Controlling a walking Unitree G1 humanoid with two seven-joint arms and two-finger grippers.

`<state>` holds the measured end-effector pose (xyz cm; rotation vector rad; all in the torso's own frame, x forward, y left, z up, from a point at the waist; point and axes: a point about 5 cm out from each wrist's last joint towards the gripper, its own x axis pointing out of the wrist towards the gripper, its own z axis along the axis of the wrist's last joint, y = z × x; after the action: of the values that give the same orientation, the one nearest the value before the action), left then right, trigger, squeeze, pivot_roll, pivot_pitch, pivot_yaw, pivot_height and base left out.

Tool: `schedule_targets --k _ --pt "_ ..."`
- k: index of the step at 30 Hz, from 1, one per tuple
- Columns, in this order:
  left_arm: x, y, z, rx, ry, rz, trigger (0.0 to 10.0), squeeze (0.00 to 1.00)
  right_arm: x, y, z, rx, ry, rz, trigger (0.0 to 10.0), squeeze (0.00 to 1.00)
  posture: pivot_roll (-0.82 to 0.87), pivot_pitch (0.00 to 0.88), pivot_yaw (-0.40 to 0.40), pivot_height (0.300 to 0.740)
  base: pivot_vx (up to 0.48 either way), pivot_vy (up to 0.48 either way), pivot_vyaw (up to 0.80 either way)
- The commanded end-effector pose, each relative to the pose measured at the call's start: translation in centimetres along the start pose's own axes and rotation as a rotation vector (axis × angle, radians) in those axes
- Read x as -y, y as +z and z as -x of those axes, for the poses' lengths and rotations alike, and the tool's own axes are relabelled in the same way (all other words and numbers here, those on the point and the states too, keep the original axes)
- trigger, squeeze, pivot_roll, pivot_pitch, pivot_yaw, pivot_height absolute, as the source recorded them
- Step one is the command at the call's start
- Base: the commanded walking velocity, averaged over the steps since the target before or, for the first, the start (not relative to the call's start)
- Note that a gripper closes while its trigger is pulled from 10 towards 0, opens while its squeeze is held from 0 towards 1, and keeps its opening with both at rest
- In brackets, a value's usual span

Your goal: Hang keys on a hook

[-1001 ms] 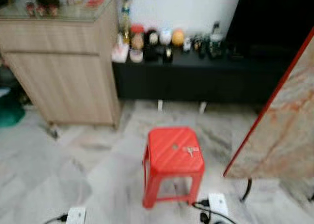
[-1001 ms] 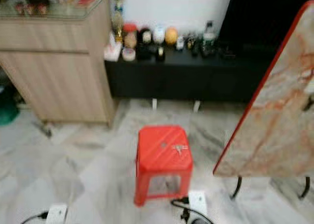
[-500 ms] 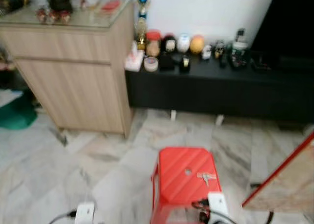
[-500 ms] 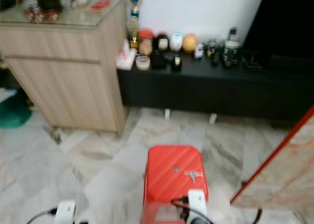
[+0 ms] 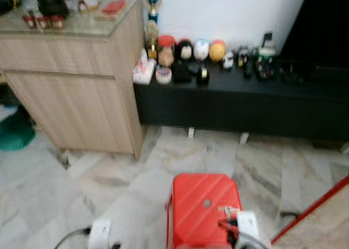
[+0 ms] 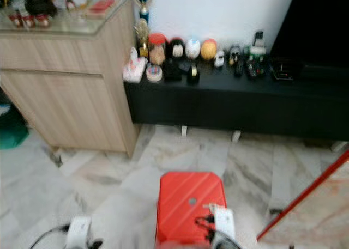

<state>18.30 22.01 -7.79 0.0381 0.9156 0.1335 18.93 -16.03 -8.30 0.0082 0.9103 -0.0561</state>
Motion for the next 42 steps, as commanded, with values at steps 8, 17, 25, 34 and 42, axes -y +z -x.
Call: schedule_targets --k 8,17,25,34,42 --pt "-1.4 4.2 0.1 0.270 0.005 0.126 10.0 0.00 0.8 0.4 0.3 0.111 -0.030 -0.005 10.0 0.00 -0.02 0.000 -0.002 0.740 0.000 0.000 0.00" --pt "1.0 11.2 2.0 0.723 -0.082 0.027 10.0 0.00 0.8 10.8 1.1 0.626 -0.024 0.022 10.0 0.00 -0.02 0.000 0.001 0.740 0.000 0.000 0.00" --pt "1.0 10.9 3.9 0.843 -0.099 -0.009 10.0 0.00 1.0 11.3 2.1 0.739 -0.026 0.044 10.0 0.00 -0.02 0.000 -0.004 0.740 0.000 0.000 0.00" --pt "0.9 11.0 4.8 0.868 -0.086 0.025 10.0 0.00 1.4 10.6 2.4 0.746 -0.050 0.053 10.0 0.00 -0.01 0.000 -0.005 0.740 0.000 0.000 0.00" --pt "1.5 12.7 4.8 0.869 -0.125 0.030 10.0 0.00 0.4 11.4 1.9 0.693 -0.053 0.032 10.0 0.00 0.00 0.000 -0.008 0.740 0.000 0.000 0.00"
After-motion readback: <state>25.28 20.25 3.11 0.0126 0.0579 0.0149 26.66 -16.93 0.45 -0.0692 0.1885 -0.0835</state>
